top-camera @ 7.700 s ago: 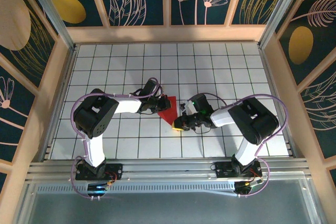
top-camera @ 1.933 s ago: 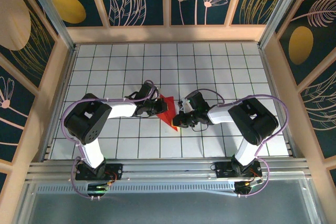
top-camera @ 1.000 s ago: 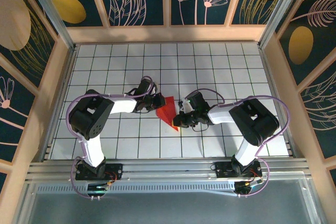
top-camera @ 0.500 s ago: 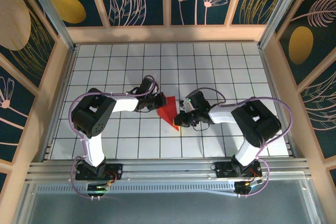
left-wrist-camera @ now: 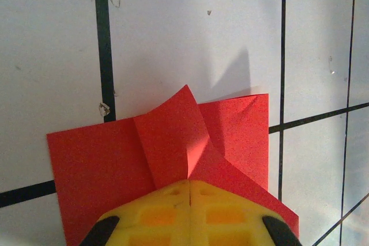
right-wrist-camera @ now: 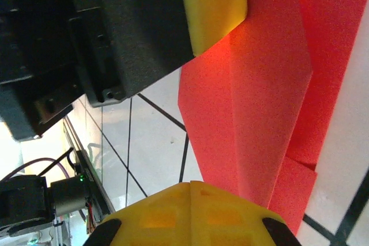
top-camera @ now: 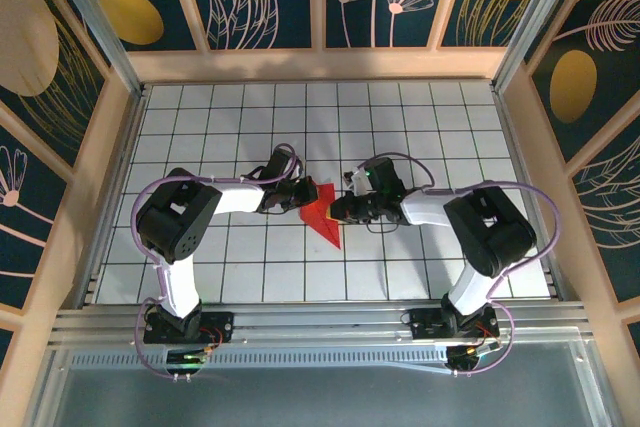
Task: Fold a paper plane with a square sheet of paper (fold left side to right side)
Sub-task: Fourth fold the wing at the center of the table.
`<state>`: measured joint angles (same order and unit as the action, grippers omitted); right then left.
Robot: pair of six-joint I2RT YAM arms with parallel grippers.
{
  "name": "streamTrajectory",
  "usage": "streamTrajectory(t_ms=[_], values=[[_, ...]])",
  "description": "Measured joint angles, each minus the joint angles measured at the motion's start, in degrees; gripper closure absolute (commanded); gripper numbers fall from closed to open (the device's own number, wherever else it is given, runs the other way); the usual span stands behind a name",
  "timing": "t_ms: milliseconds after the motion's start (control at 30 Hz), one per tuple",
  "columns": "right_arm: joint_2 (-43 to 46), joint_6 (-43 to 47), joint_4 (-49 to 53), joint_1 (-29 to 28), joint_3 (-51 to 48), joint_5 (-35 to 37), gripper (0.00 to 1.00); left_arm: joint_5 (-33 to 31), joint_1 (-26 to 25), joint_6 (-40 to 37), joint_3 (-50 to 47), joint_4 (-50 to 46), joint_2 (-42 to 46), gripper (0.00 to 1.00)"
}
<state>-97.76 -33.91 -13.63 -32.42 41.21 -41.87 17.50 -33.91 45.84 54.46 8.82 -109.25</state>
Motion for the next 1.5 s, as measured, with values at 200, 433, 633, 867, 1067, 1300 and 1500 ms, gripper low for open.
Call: streamTrajectory(t_ms=[200,433,633,867,1067,1300,1500], values=[[-2.86,0.57,0.35,-0.79,0.66,0.57,1.00,-0.02,0.00,0.00,0.00,0.00,0.00,0.97],[-3.17,0.87,1.27,-2.19,0.63,1.95,1.00,-0.42,-0.17,0.02,0.04,-0.04,0.00,0.97],[-1.75,2.08,4.61,-2.19,0.63,4.76,1.00,-0.63,-0.17,0.02,0.31,-0.28,-0.07,0.98],[3.02,2.51,7.74,-3.04,0.66,5.64,1.00,-1.07,-0.24,0.02,0.37,-0.33,-0.07,0.98],[4.11,0.70,5.99,-5.84,-1.86,4.33,1.00,-1.09,-0.24,0.02,0.50,-0.55,-0.09,0.98],[4.09,-1.27,4.79,-6.05,-5.55,4.09,1.00,-1.09,-0.24,0.02,0.63,-0.85,-0.11,0.98],[4.07,-1.49,3.17,-6.03,-5.60,4.11,1.00,-1.11,-0.24,0.02,0.70,-0.94,-0.11,0.98]])
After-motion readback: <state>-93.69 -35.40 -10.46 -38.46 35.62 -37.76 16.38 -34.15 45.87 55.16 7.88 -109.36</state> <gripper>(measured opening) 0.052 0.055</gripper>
